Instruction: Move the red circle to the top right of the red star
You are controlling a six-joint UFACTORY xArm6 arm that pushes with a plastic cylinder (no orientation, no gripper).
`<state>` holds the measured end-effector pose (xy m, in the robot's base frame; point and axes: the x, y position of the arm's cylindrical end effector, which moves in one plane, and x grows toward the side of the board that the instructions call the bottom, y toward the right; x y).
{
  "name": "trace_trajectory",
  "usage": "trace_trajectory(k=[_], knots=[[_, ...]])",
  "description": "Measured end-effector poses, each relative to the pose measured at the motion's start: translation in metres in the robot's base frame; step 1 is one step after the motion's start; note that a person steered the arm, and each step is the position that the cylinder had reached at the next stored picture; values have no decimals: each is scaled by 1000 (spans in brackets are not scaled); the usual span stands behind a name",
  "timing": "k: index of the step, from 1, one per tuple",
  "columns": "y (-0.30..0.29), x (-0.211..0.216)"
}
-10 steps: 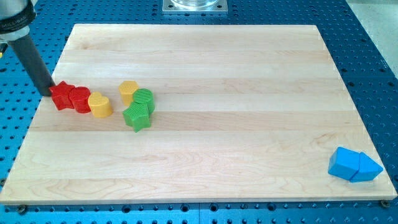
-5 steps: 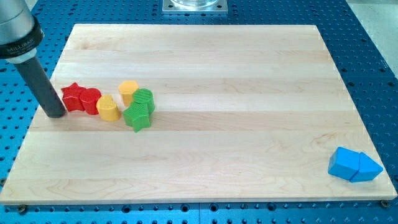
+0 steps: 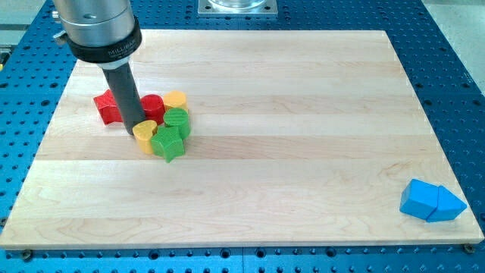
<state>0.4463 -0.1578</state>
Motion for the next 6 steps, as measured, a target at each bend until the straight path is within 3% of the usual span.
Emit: trace_trajectory(k=[1,3,6], knots=[[22,-1],[30,-57],[9,-36]])
